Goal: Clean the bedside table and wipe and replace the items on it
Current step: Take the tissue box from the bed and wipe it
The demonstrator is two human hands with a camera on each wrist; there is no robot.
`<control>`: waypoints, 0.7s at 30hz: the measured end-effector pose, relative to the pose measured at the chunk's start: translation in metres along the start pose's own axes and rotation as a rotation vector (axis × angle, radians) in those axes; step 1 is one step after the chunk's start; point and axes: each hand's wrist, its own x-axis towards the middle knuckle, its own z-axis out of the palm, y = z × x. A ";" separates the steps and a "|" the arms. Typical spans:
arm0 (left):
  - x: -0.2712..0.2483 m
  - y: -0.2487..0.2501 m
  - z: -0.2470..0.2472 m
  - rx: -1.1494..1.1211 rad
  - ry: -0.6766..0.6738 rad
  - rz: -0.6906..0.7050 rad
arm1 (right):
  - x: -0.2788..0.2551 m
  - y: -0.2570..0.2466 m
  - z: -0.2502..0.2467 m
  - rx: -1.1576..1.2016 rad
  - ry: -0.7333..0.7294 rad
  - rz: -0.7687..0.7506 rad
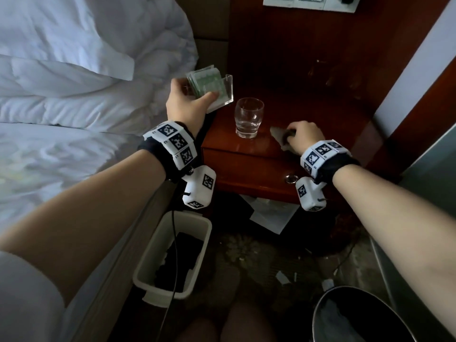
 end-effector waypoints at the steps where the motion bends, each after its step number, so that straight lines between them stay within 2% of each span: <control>1: 0.000 0.002 0.002 -0.018 -0.016 0.006 | 0.003 0.002 -0.007 0.082 0.026 0.044; 4: -0.001 0.011 0.009 -0.075 -0.104 0.015 | 0.008 0.007 -0.034 0.307 0.161 0.117; 7: -0.004 0.019 0.021 -0.119 -0.229 0.016 | 0.012 0.008 -0.056 0.500 0.238 0.114; 11: -0.015 0.031 0.043 -0.137 -0.389 0.040 | 0.007 -0.006 -0.073 0.848 0.258 0.072; 14: -0.022 0.038 0.056 -0.145 -0.499 0.058 | -0.001 -0.021 -0.075 1.065 0.198 0.046; 18: -0.024 0.039 0.063 -0.129 -0.513 0.065 | -0.008 -0.027 -0.072 1.196 0.190 0.095; 21: -0.025 0.037 0.068 -0.103 -0.481 0.077 | -0.011 -0.028 -0.069 1.190 0.176 0.106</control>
